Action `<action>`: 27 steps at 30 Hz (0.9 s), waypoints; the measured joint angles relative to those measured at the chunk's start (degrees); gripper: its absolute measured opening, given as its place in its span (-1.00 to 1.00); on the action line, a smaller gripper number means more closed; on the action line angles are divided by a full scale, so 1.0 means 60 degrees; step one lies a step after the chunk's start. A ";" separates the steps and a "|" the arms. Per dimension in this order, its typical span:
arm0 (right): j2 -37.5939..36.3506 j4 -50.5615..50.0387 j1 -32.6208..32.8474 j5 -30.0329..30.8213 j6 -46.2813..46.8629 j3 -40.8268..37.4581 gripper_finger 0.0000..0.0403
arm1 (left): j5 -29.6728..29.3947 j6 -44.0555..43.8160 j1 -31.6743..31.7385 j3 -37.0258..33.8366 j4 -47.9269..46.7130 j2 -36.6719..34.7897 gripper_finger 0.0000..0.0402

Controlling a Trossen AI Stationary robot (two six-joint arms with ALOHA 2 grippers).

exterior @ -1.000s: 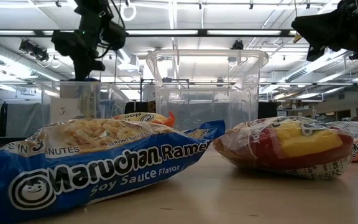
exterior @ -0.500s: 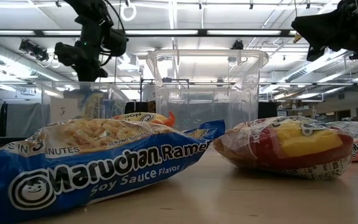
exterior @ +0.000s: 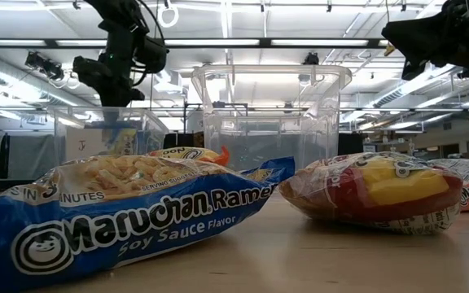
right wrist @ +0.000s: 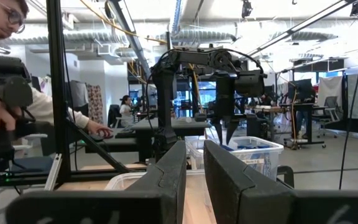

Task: Sort Maruchan noodles
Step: Put the blue noodle pack into the top transparent bin

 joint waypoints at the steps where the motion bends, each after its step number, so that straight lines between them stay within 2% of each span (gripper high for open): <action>1: 0.0000 -0.0003 -0.0003 0.0002 0.0000 0.0000 -0.68 | 0.0071 0.0082 -0.0003 0.0112 0.0024 -0.0045 -0.56; 7: 0.0000 -0.0001 0.0001 0.0003 0.0000 0.0000 -0.68 | 0.0103 0.1346 -0.0273 0.1312 -0.0329 -0.0638 -0.51; 12: 0.0000 0.0001 -0.0001 0.0003 0.0000 0.0000 -0.68 | 0.0611 0.3275 -0.1335 0.2091 -0.0610 -0.1090 -0.51; 18: 0.0000 0.0000 -0.0003 0.0003 0.0000 0.0000 -0.68 | 0.0774 0.4484 -0.4146 0.2274 -0.0839 -0.1642 -0.51; 27: 0.0000 -0.0003 0.0001 0.0003 0.0000 0.0000 -0.68 | 0.0878 0.3323 -0.8873 0.2243 -0.0690 -0.1602 -0.45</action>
